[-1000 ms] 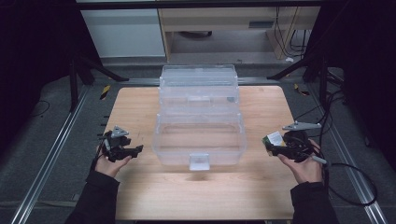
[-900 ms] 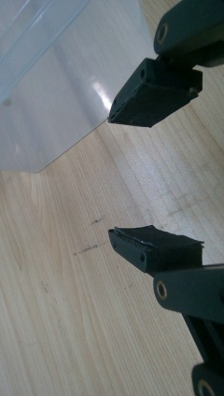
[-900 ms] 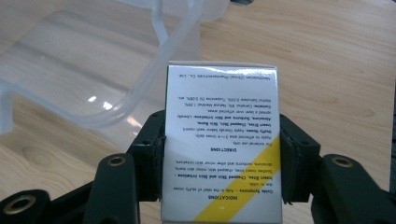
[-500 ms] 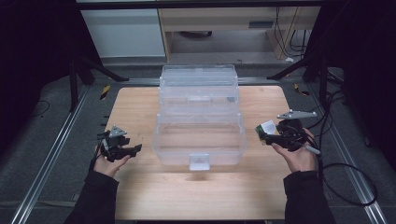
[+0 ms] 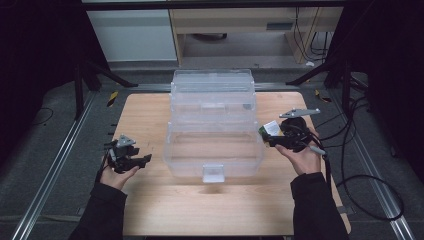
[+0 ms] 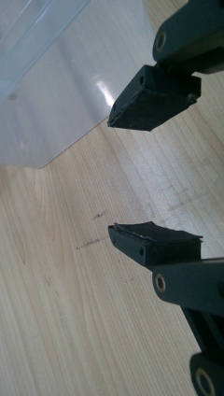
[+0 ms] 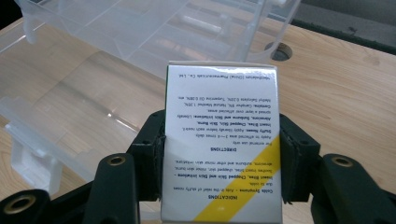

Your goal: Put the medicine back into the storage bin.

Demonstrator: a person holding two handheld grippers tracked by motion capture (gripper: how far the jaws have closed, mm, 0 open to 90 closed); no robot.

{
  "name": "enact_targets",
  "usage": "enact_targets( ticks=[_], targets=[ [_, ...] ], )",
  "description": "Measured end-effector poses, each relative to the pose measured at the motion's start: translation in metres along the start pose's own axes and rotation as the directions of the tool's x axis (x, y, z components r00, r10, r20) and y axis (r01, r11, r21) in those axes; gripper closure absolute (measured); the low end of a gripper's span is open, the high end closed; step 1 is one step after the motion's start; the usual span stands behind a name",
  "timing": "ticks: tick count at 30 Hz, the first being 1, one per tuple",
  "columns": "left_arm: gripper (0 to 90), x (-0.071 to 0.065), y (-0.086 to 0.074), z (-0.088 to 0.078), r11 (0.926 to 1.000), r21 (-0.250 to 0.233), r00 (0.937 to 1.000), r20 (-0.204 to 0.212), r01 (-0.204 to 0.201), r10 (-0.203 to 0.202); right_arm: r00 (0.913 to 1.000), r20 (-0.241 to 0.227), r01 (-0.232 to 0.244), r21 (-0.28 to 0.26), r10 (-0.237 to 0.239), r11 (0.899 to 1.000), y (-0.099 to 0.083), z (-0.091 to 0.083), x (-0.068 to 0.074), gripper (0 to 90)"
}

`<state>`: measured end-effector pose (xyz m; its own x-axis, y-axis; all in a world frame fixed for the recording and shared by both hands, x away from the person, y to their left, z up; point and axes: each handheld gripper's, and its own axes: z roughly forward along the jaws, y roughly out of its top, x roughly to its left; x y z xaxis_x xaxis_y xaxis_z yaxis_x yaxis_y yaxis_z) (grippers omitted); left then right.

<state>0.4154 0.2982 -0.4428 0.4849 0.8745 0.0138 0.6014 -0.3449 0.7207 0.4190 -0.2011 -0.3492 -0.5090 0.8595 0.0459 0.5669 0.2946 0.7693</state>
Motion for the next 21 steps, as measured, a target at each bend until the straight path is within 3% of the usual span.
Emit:
enact_targets(
  ticks=[9,21],
  targets=[
    [41.7,0.001,0.000,0.000,1.0000,0.001,1.0000,-0.008,0.002,-0.002,0.9989,-0.035,0.032,0.007,-0.031,0.999,0.007,0.010,0.012,45.3],
    [41.6,0.000,0.000,-0.001,0.9999,-0.005,0.9999,-0.009,0.009,-0.009,0.9949,-0.071,0.075,0.039,-0.072,0.996,0.004,0.031,0.027,45.3]
  ],
)
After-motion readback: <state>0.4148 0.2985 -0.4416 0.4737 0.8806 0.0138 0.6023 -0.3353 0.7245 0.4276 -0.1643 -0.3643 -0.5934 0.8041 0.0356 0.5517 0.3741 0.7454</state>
